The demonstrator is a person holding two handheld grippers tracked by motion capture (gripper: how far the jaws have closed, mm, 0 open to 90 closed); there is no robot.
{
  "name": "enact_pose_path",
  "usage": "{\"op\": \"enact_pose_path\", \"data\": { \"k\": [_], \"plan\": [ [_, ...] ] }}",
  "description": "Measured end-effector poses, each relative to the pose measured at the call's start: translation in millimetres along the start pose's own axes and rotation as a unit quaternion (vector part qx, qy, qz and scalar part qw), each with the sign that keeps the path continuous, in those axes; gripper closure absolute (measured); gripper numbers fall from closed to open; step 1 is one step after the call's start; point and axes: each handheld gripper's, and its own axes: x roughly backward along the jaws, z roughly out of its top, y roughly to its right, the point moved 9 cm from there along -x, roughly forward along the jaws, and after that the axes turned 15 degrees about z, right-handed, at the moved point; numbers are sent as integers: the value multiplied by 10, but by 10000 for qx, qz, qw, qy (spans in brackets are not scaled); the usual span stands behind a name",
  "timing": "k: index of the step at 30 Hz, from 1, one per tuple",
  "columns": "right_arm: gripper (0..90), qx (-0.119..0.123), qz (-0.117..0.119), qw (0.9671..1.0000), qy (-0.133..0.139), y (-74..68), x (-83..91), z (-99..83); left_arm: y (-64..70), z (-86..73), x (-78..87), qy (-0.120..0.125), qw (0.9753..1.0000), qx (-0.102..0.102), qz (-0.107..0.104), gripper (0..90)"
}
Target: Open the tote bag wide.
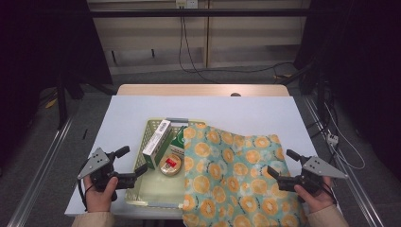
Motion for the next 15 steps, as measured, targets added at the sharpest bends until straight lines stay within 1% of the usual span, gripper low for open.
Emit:
{"op": "enact_pose_path", "data": {
  "k": [5, 12, 14, 15],
  "plan": [
    [44, -33, -31, 10000, -53, 15, -6, -11, 2, 6, 3, 23, 10000, 25, -11, 38],
    [35, -252, -116, 9995, -176, 56, -41, -37, 12, 5, -5, 10, 10000, 2, -16, 38],
    [36, -223, -37, 9994, -261, 46, -61, -33, 14, 3, -3, -18, 10000, -19, -20, 38],
    [34, -183, -38, 9994, -296, 47, -71, -24, 16, 4, -3, -15, 10000, -47, -27, 38]
  ]
}}
